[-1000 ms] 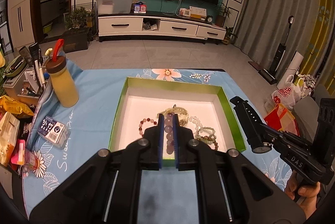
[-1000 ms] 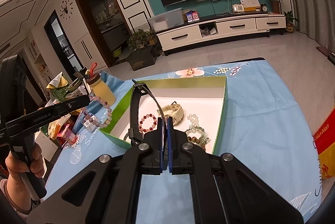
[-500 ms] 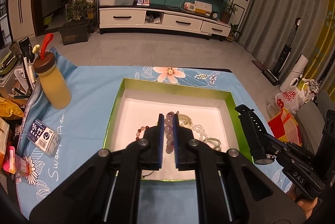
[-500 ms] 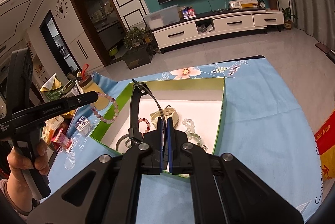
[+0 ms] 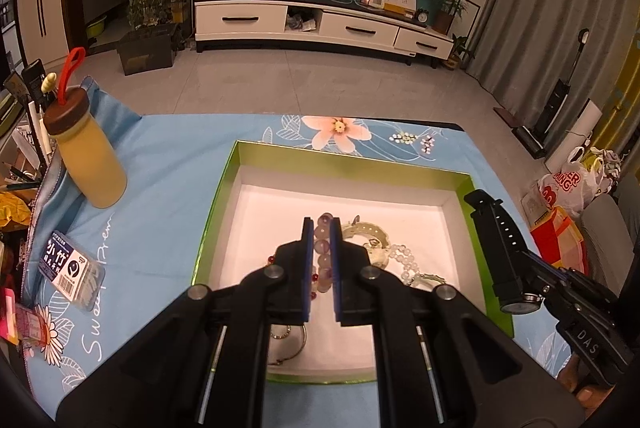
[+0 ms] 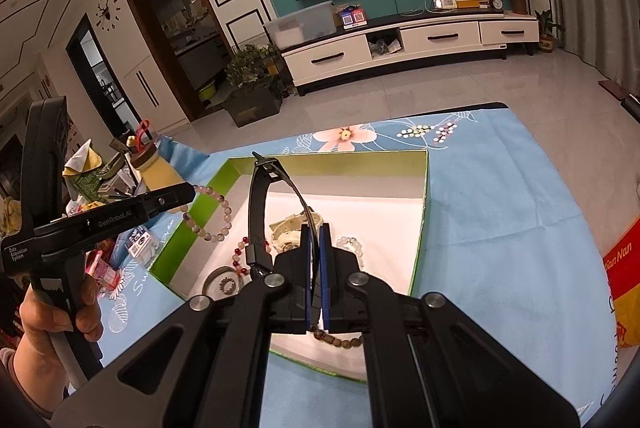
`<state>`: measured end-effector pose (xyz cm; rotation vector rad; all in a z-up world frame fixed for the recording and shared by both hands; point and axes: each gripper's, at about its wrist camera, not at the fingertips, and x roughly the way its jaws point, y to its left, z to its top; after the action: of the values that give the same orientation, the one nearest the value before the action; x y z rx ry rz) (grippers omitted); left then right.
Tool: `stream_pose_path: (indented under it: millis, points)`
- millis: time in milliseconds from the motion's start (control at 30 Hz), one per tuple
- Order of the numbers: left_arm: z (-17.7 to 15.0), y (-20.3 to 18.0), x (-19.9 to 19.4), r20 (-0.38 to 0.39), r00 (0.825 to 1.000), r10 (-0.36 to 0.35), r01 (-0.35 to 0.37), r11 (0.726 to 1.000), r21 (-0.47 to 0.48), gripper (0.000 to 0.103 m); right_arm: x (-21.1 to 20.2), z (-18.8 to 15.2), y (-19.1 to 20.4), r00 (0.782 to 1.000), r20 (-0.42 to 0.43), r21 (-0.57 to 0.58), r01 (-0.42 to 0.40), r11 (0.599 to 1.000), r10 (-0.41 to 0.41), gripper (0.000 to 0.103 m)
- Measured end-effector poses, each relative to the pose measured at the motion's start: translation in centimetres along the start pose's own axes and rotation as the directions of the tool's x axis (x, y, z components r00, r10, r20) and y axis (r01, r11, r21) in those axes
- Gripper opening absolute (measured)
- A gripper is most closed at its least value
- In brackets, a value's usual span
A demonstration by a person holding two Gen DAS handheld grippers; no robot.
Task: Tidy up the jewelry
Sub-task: 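Lower the bracelet and black watch into the green box and open both tools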
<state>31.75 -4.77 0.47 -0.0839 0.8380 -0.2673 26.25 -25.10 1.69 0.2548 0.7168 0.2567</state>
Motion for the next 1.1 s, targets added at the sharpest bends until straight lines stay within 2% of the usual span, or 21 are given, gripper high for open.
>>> stream_pose_path:
  millis: [1100]
  points:
    - [0.4, 0.9, 5.5, -0.09, 0.995, 0.048, -0.049, 0.999, 0.001, 0.007, 5.3, 1.2, -1.8, 0.993, -0.1, 0.023, 0.065, 0.998, -0.063, 0.003]
